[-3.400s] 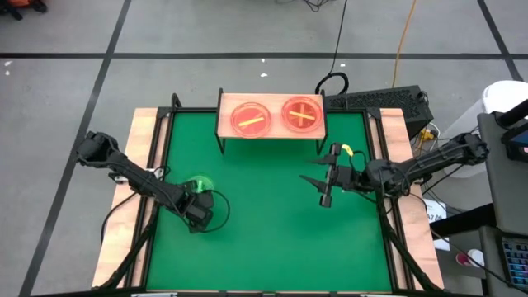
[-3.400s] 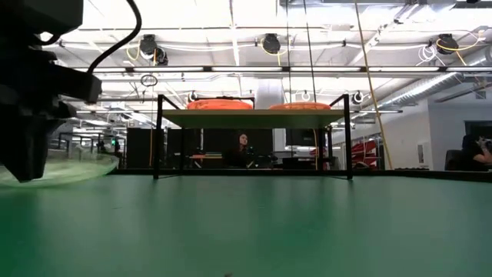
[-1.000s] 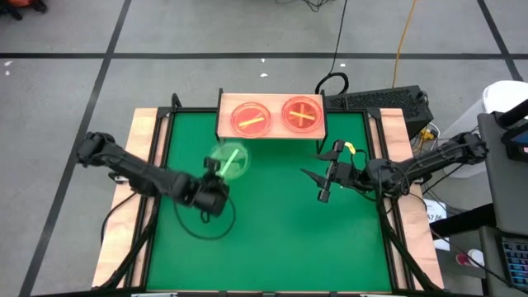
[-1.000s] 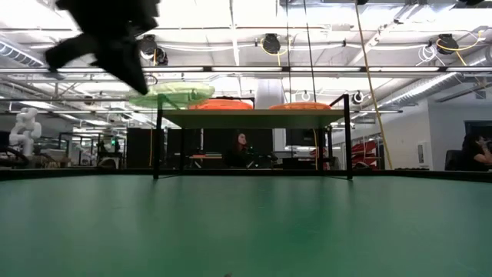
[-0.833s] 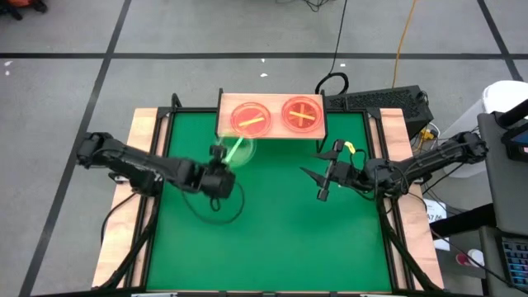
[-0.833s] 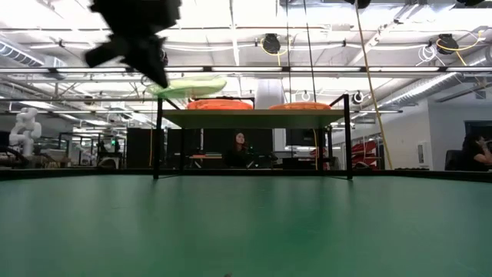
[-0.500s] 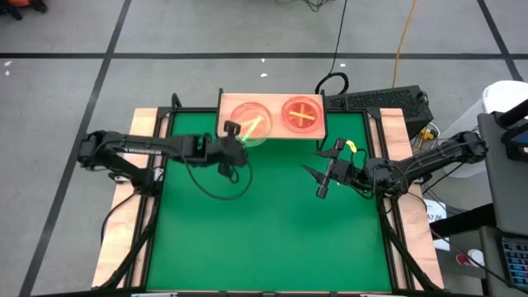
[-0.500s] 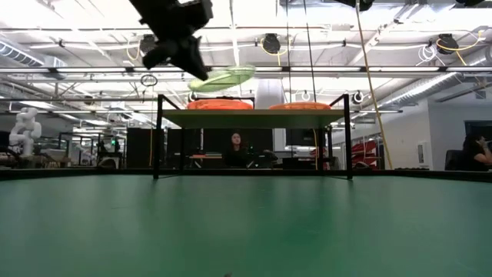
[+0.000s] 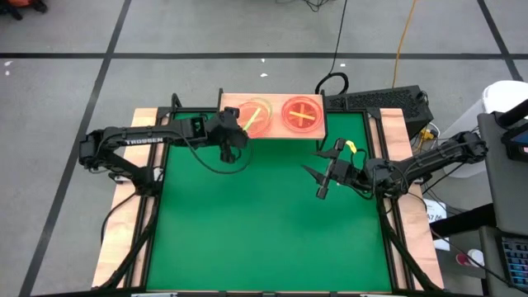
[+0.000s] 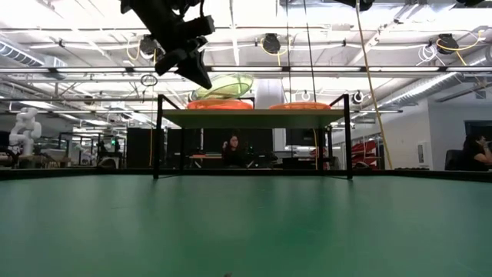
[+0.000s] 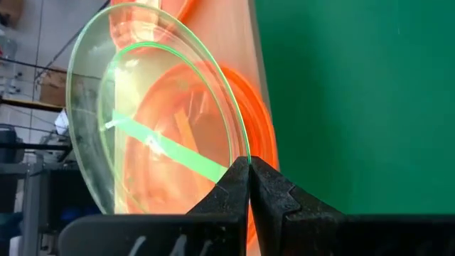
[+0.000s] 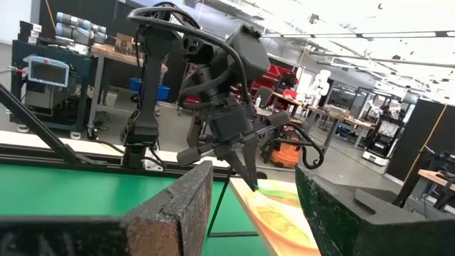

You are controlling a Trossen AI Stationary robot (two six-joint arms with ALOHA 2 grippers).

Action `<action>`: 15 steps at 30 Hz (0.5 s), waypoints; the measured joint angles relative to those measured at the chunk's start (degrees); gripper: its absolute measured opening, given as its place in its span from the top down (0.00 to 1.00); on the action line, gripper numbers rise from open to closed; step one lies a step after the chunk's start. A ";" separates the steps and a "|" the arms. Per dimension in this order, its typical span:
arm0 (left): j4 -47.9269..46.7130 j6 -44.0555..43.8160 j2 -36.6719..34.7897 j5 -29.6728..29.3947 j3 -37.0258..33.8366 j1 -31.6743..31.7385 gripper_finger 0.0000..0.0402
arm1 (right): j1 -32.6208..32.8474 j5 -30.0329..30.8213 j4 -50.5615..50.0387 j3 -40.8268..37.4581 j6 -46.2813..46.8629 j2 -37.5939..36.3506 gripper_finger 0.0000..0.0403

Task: Place and stack plates onto a shelf
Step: Stack the green plate on top of the left orange plate on the shelf

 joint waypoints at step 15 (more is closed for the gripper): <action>0.23 -0.84 0.00 0.06 -2.02 1.66 0.91 | 0.00 -0.01 0.02 0.00 0.02 0.01 0.55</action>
